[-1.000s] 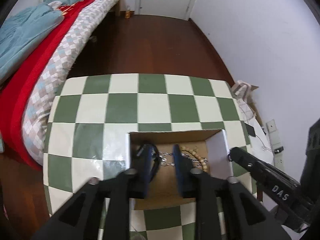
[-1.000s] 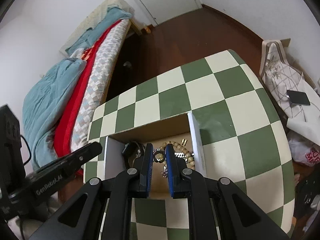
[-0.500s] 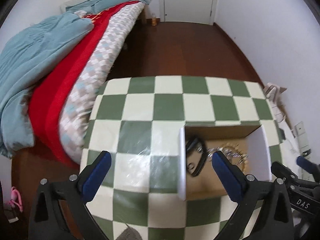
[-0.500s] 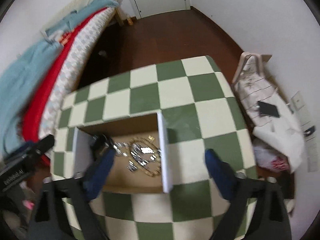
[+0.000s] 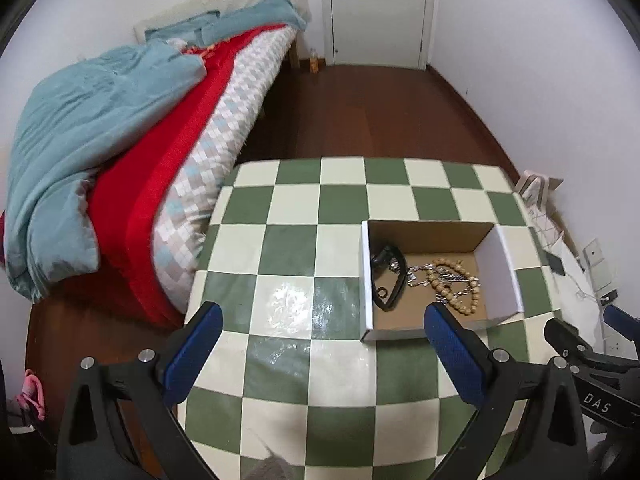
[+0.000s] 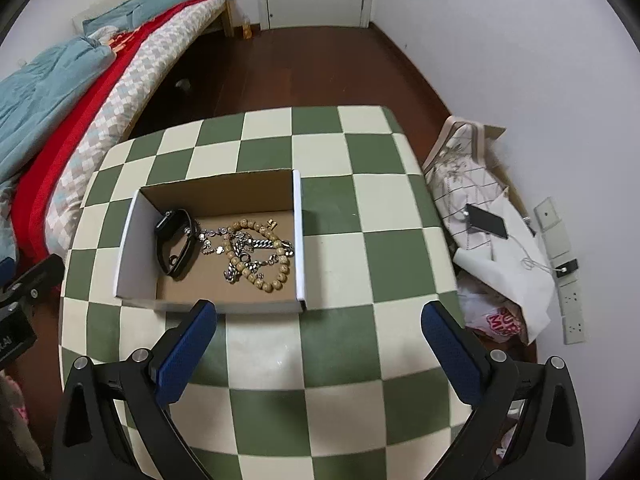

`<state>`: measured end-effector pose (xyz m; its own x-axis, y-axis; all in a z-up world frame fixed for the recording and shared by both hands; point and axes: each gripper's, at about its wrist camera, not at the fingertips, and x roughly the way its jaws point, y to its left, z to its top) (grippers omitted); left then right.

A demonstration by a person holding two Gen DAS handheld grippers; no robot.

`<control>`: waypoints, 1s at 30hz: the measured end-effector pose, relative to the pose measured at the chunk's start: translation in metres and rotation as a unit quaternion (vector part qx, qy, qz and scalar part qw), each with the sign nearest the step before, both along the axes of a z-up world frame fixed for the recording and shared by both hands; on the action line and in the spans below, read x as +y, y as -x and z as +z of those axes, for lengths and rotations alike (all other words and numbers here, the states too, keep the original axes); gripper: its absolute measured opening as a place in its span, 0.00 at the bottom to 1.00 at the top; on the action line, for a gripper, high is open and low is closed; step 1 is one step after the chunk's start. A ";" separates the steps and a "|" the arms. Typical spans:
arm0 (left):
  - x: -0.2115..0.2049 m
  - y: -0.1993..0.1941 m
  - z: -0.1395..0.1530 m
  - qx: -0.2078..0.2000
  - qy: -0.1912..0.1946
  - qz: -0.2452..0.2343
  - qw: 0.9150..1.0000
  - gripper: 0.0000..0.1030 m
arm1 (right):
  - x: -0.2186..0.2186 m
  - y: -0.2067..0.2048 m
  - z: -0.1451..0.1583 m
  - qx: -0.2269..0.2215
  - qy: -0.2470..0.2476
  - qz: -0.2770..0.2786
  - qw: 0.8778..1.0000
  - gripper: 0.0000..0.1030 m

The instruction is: Organize jewelry

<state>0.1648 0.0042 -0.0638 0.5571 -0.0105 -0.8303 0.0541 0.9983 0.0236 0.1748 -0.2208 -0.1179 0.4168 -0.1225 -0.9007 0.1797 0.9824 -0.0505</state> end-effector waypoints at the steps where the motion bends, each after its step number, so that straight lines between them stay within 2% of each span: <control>1: 0.001 0.008 0.007 -0.008 0.005 0.001 1.000 1.00 | 0.000 0.006 0.005 -0.005 0.002 -0.001 1.000 1.00; 6: 0.000 0.037 0.036 -0.037 0.013 -0.009 0.999 1.00 | 0.004 0.039 0.035 -0.039 0.018 0.000 0.999 1.00; 14: 0.002 0.085 0.078 -0.066 0.027 -0.020 0.997 1.00 | 0.013 0.093 0.093 -0.094 0.018 0.004 0.995 1.00; 22: 0.002 0.126 0.113 -0.078 0.034 -0.031 0.996 1.00 | 0.018 0.148 0.146 -0.136 0.020 0.005 0.991 1.00; 30: -0.001 0.160 0.130 -0.075 0.046 -0.038 0.995 1.00 | 0.021 0.194 0.186 -0.165 0.025 0.006 0.986 1.00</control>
